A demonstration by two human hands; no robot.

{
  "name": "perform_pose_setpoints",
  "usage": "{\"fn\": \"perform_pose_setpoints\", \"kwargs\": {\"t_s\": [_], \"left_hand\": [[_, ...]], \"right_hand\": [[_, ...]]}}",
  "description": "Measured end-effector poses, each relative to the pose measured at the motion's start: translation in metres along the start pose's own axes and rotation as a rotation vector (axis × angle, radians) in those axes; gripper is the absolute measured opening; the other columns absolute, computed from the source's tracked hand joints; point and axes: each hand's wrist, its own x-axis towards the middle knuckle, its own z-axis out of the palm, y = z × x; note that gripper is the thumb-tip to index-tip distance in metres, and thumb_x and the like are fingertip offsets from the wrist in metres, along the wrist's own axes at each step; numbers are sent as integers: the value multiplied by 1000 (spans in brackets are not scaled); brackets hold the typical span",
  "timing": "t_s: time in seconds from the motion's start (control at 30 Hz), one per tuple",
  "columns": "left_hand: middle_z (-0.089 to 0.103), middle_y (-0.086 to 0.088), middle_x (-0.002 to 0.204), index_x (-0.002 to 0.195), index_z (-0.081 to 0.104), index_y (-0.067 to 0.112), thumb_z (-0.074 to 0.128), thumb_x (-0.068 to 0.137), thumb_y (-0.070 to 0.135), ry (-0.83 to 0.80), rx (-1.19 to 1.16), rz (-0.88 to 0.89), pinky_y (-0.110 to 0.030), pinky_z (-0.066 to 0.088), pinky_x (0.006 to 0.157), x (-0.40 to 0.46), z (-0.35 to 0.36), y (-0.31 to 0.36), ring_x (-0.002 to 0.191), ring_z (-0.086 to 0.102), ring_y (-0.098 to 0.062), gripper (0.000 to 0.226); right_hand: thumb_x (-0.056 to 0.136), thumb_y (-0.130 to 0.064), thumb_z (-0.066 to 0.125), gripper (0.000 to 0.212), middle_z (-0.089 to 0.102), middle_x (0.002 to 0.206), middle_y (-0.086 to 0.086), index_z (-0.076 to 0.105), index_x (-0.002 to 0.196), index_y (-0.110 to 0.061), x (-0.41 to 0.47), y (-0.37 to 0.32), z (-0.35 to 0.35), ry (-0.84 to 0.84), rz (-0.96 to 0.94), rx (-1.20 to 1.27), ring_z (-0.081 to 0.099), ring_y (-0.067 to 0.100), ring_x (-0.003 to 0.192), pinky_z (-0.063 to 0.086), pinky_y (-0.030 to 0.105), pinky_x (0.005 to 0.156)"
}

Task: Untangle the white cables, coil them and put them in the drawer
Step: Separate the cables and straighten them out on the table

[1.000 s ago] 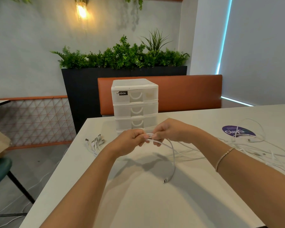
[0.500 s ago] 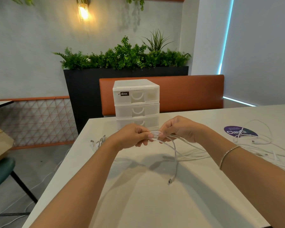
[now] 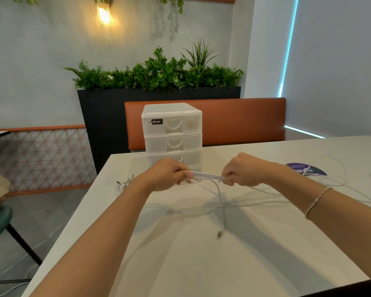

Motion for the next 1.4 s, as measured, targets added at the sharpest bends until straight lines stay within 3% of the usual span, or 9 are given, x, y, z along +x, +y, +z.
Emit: {"fn": "perform_pose_setpoints", "kwargs": {"t_s": [0.23,0.47,0.57,0.67,0.83,0.9,1.0,1.3,1.4], "left_hand": [[50,8,59,61,58,33,54,94,27,23,-22,-17,-5,33,47,-5,-1,-7,54,42,-5,34],[49,9,58,65,61,29,52,94,28,22,-38,-23,-9,32,49,-3,-3,-6,54,41,-4,30],[45,11,53,57,55,30,52,95,25,68,-45,-18,-9,33,47,-7,-9,-11,48,40,-4,38],[44,12,50,55,53,30,51,95,25,64,-56,-30,-10,32,47,-10,-10,-14,49,38,-5,40],[46,9,55,66,60,18,48,96,28,45,-42,-46,-12,29,47,-4,-4,-12,51,36,-5,34],[45,7,56,64,58,22,48,96,28,41,-25,-40,-15,30,49,-4,-4,-13,52,37,-7,34],[47,7,58,69,60,21,50,96,27,16,2,-24,-14,30,50,-6,-5,-14,53,39,-5,30],[47,9,60,79,64,19,49,96,26,9,7,-32,-6,35,51,-7,-9,-18,55,42,-4,25],[46,11,58,77,65,22,49,96,28,-21,18,-25,-11,34,54,-1,-1,-15,57,43,-4,25]], "right_hand": [[92,-25,43,23,56,85,-8,65,91,-29,-27,55,11,-71,75,-477,43,14,76,34,28,79],[94,-20,44,30,62,117,-8,57,119,-29,-47,107,8,-61,372,-760,49,12,117,26,36,105],[93,-23,48,36,59,122,0,51,128,-20,-48,110,13,-103,556,-614,51,18,116,34,37,103],[86,-22,60,72,36,148,4,24,148,-19,-31,79,13,-59,365,-145,34,21,134,26,30,108],[89,-27,61,53,59,125,-3,43,139,-22,2,-26,3,20,13,542,53,7,104,38,18,88],[90,-22,60,28,66,94,-3,64,117,-18,10,-43,7,62,-38,630,52,1,71,38,11,64],[86,-15,63,12,61,68,1,72,79,-19,17,-44,10,99,-40,679,49,6,57,37,17,58],[84,-20,66,12,70,77,-2,76,89,-20,5,50,-4,-32,82,109,55,3,59,44,22,69],[87,-24,63,19,72,98,-5,73,103,-26,-2,71,-2,-49,146,-65,56,10,80,43,23,76]]}}
